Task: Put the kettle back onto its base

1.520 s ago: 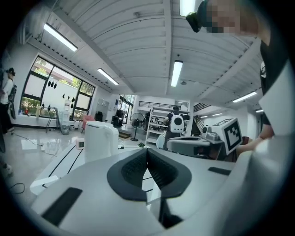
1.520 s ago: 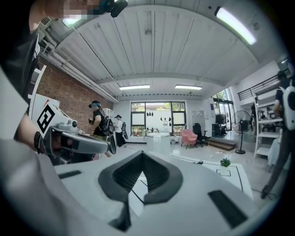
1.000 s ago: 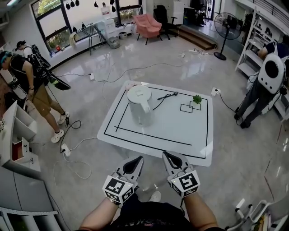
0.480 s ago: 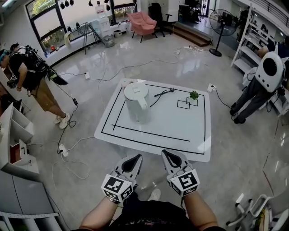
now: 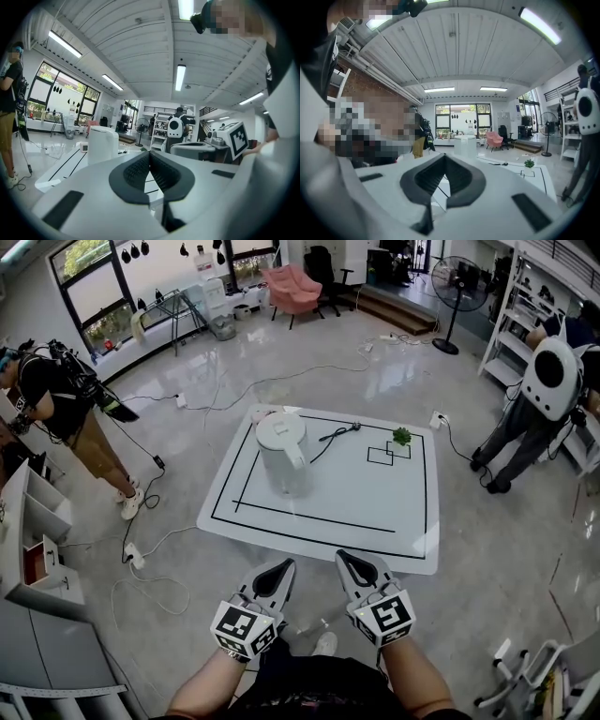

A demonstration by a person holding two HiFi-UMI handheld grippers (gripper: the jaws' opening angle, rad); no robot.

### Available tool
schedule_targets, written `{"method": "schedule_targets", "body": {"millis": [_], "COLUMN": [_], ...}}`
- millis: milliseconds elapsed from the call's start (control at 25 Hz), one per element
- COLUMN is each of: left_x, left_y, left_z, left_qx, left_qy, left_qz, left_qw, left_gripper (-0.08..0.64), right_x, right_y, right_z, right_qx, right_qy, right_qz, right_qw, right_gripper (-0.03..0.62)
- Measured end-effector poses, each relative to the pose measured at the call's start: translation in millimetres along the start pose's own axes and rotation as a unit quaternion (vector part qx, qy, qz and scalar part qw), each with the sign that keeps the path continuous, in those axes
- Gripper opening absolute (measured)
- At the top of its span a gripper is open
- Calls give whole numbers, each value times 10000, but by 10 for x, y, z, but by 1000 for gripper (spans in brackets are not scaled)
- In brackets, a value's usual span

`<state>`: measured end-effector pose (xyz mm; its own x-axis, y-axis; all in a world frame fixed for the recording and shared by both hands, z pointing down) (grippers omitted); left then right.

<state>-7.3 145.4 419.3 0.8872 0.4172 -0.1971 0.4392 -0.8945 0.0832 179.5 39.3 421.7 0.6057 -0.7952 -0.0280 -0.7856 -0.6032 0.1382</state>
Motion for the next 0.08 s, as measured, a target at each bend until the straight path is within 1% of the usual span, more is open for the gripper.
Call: {"method": "schedule_targets", "body": {"millis": [80], "left_x": [6], "left_y": [10], "left_z": [-7], "left_qx": [-9], "left_qy": [-6], "left_qz": [-6], "left_qw": [10000], "left_gripper": [5], "right_x": [9], "right_y": [-1], "right_z": [-15], "right_qx": [-45], "right_qy": [-13], "right_qz": [-3], "right_qw": [10000], "right_gripper": [1]}}
Point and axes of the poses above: the fingertips, and each gripper's own axes: y forward along the fingers, x to its right, z out of its top, the point moved 10 cm from there along -y, backward along the fingers, and after that the axes turned 13 degrees about -z, right-handed, at the moved point
